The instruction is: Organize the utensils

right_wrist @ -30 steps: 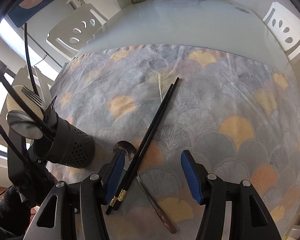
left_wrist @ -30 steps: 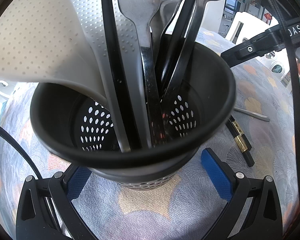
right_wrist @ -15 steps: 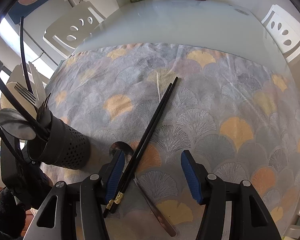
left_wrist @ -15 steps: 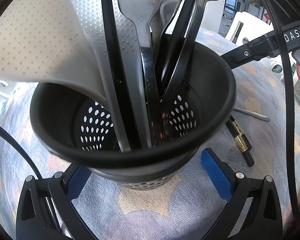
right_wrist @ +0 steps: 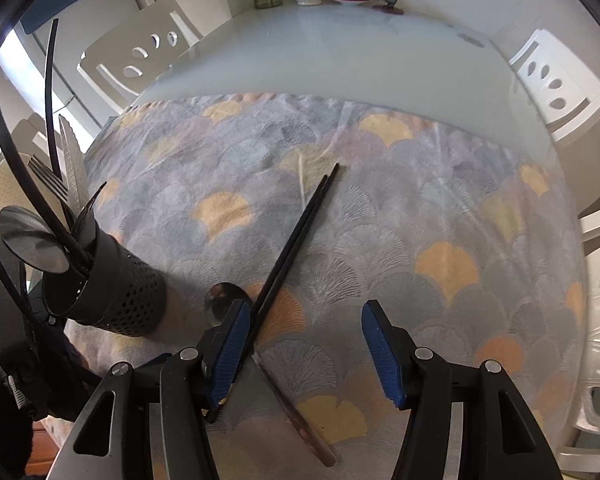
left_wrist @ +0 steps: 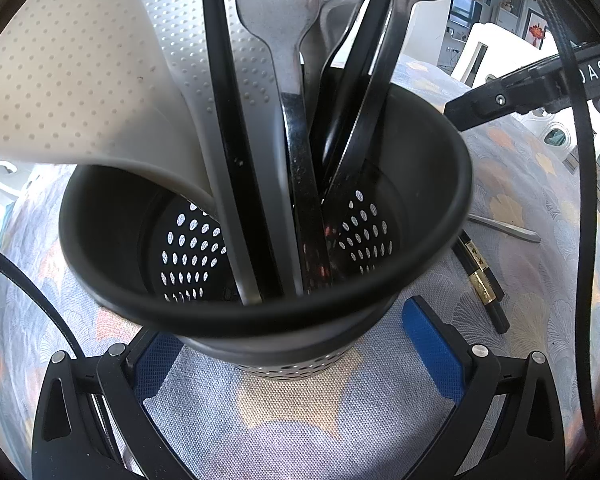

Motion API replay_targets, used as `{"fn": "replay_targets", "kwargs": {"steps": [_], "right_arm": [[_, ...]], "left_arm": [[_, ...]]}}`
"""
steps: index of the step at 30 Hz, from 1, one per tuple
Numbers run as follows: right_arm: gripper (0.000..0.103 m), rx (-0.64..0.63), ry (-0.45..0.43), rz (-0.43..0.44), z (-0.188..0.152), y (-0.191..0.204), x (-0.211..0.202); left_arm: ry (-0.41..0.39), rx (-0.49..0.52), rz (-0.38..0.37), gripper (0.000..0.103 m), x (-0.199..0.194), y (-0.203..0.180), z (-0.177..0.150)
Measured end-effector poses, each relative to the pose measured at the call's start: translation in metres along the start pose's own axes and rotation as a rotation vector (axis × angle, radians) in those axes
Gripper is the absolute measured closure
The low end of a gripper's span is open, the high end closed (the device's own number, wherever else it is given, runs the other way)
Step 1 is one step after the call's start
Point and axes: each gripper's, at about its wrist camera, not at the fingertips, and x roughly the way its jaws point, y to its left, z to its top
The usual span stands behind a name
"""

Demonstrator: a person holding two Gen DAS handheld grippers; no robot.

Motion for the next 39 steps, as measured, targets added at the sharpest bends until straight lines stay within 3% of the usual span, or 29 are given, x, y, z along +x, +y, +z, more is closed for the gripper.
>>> {"fn": "replay_targets", "kwargs": {"steps": [11, 23, 39], "right_arm": [[0.047, -0.029, -0.019, -0.056, -0.005, 0.003, -0.014], [0.047, -0.006, -0.017, -0.050, -0.008, -0.004, -0.017], [0.047, 0.043, -0.011, -0.053, -0.010, -0.023, -0.021]], "left_arm": [[0.001, 0.000, 0.003, 0.000, 0.000, -0.001, 0.000], [-0.008, -0.022, 0.031, 0.000, -0.001, -0.002, -0.003], [0.004, -0.015, 0.001, 0.000, -0.015, -0.005, -0.028]]}}
